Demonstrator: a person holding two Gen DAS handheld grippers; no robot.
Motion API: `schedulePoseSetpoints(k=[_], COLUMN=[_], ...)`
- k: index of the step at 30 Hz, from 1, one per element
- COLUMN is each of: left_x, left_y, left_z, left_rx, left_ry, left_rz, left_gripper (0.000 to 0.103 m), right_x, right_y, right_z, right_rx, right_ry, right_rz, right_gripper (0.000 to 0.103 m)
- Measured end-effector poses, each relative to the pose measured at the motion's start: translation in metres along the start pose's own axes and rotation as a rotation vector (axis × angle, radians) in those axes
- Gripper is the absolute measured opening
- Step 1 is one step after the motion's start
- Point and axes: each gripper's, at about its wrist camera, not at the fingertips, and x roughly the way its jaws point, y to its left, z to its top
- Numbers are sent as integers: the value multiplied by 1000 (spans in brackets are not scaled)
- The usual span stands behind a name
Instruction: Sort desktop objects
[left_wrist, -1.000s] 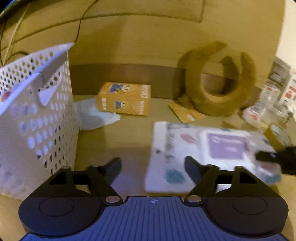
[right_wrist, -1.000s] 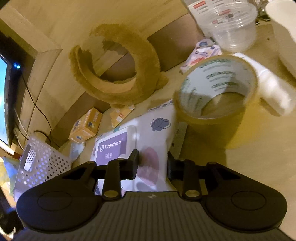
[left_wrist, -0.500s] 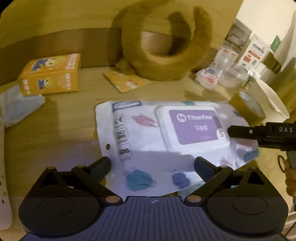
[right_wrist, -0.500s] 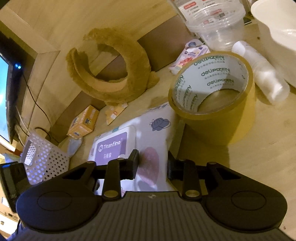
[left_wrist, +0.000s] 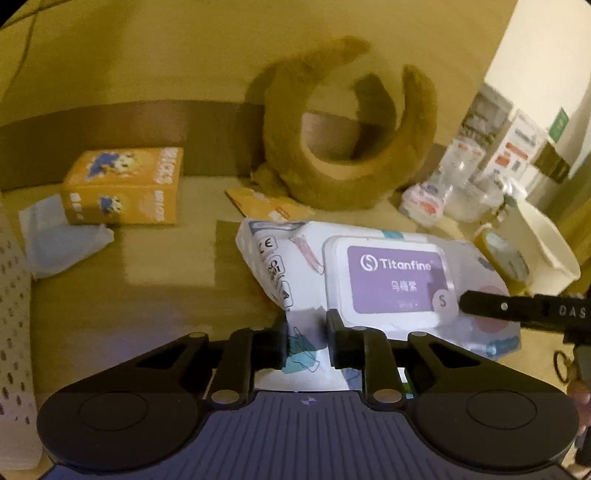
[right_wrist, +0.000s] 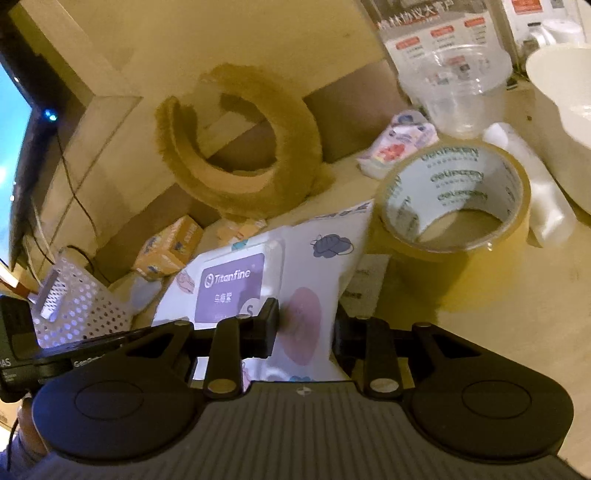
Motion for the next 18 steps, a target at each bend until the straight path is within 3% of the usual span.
schedulePoseSetpoints(k=[10,18], left_x=[-42,-113], left_y=[-13,-9], left_z=[23,46], left_rx=[30,31], left_ry=[-97,-232], left_rz=[33,94], left_gripper=[17,17], right_x=[-27,-51], right_y=[31,86], right_z=[16,41], right_rx=[-68,-161], right_ry=[-77,-152], right_rz=[24,102], right_gripper=[31,31])
